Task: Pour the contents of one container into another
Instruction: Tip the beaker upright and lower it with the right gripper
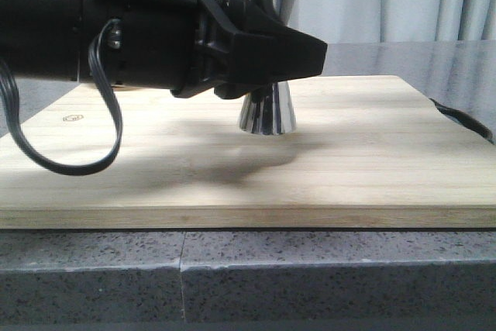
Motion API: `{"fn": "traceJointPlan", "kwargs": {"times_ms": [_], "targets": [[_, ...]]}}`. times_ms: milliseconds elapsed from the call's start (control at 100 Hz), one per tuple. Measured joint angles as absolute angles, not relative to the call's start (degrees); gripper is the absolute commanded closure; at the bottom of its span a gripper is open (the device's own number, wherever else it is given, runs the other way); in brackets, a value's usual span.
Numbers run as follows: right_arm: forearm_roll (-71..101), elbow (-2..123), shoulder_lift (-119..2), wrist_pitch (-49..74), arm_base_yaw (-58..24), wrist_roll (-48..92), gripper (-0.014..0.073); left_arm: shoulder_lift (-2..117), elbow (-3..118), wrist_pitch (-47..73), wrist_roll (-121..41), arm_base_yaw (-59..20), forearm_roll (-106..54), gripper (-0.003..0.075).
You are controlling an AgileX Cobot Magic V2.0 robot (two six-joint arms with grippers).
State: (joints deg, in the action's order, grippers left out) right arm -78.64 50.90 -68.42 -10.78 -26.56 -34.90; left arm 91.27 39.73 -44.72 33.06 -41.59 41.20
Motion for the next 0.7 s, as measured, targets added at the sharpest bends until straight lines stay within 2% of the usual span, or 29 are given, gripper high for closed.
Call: {"fn": "traceJointPlan", "kwargs": {"times_ms": [190, 480, 700], "targets": [[-70.0, 50.8, -68.8, -10.7, -22.2, -37.2, 0.0316, 91.3, 39.7, -44.7, 33.1, -41.6, 41.2, 0.0739], [-59.0, 46.9, -75.6, -31.5, -5.8, -37.6, 0.0316, 91.3, 39.7, -45.0, 33.2, -41.6, 41.2, 0.0739], [-58.8, 42.1, -81.7, -44.5, -1.5, -37.5, 0.0316, 91.3, 39.7, -45.0, 33.2, -41.6, 41.2, 0.0739]]}}
